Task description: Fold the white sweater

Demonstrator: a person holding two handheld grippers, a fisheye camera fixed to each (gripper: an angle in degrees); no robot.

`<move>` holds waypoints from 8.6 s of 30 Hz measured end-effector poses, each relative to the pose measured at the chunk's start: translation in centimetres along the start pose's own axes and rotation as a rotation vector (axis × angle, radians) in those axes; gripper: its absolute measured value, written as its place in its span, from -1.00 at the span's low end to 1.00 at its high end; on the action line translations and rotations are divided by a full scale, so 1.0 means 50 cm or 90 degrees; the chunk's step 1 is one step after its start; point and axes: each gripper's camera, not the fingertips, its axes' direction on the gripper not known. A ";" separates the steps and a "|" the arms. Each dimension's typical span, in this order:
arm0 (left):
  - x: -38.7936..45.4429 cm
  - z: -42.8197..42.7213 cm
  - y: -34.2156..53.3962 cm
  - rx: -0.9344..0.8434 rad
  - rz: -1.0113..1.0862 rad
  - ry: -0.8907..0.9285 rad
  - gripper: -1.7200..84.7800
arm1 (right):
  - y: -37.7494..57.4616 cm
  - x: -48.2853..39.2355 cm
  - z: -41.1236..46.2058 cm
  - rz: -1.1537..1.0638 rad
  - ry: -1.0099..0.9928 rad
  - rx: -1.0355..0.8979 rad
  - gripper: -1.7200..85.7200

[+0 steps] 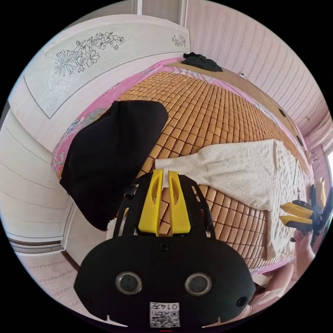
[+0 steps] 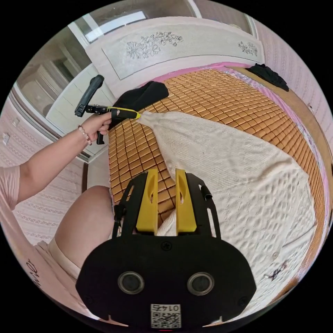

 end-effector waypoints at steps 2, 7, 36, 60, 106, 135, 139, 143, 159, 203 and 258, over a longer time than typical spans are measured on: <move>0.104 -0.089 0.012 0.050 0.089 0.008 -0.90 | 0.113 0.038 -0.102 0.060 0.028 0.031 -0.77; 0.460 -0.217 0.097 0.076 0.374 0.144 -0.89 | 0.560 0.175 -0.394 0.371 0.271 -0.001 -0.77; 1.790 -0.302 0.283 -0.080 0.918 0.266 -0.95 | 1.142 0.441 -0.887 0.636 0.430 -0.043 -0.91; 1.956 -0.392 0.251 -0.118 0.958 0.303 -0.98 | 1.040 0.532 -0.994 0.522 0.362 -0.029 -0.93; 2.009 -0.313 0.201 -0.157 0.961 0.426 -0.98 | 1.320 0.380 -0.976 0.729 0.394 0.112 -0.98; 0.613 -0.223 0.213 -0.112 0.330 0.187 -0.96 | 0.767 -0.006 -0.512 0.273 0.136 0.132 -0.90; 0.322 -0.195 0.211 -0.046 0.110 0.192 -0.91 | 0.600 -0.131 -0.359 0.166 0.045 0.048 -0.83; 0.102 -0.134 0.199 -0.011 -0.024 0.222 -0.87 | 0.443 -0.211 -0.262 0.055 0.043 -0.011 -0.82; -0.236 0.094 0.099 0.045 -0.110 0.104 -0.77 | -0.273 -0.395 0.164 -0.247 0.086 -0.140 -0.74; 0.579 0.044 0.101 0.003 0.451 0.241 -0.80 | 0.506 0.451 -0.349 0.519 0.160 0.129 -0.73; 1.354 0.001 -0.231 -0.112 0.639 0.207 -0.84 | 0.504 0.479 -0.533 0.343 0.288 -0.148 -0.93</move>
